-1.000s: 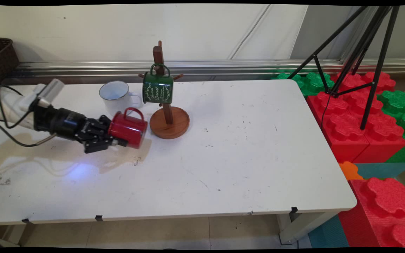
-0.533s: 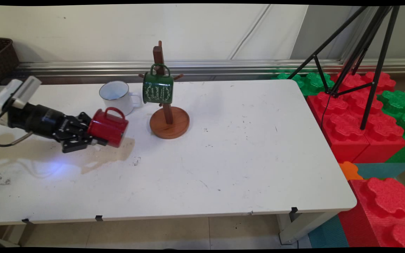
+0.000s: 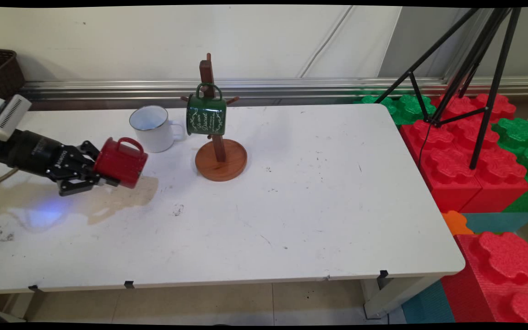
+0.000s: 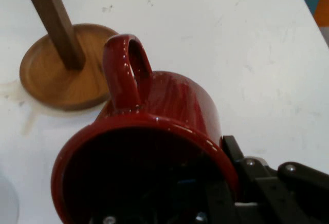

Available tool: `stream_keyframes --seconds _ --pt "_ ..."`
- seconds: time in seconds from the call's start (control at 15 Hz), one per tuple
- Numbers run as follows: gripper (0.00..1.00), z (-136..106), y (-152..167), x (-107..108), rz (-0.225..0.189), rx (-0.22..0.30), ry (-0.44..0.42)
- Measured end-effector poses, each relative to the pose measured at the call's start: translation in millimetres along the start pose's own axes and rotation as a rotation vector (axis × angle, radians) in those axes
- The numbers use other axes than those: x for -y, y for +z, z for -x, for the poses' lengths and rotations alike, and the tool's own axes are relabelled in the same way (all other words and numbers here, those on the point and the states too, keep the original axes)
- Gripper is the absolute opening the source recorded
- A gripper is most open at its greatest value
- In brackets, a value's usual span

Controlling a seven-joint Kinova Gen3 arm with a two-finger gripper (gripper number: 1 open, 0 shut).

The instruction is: Place the picked object on the table

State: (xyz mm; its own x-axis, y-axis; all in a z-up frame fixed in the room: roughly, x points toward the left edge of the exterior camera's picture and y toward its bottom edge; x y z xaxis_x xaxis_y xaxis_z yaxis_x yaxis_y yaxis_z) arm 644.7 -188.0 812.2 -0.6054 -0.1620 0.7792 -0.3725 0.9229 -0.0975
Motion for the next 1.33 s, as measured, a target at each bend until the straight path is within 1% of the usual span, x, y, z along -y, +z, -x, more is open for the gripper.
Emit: stream_keyframes --seconds 0.13,0.4,0.93,1.2,1.33 --pt "0.00 -1 -7 0 -0.010 0.029 0.014" --pt "0.00 -3 -23 -1 -0.022 0.117 0.046" --pt "0.00 -3 -32 -7 -0.010 0.268 0.130" --pt "0.00 1 -31 -7 -0.013 0.327 0.153" --pt "0.00 3 -29 -8 -0.007 0.349 0.162"
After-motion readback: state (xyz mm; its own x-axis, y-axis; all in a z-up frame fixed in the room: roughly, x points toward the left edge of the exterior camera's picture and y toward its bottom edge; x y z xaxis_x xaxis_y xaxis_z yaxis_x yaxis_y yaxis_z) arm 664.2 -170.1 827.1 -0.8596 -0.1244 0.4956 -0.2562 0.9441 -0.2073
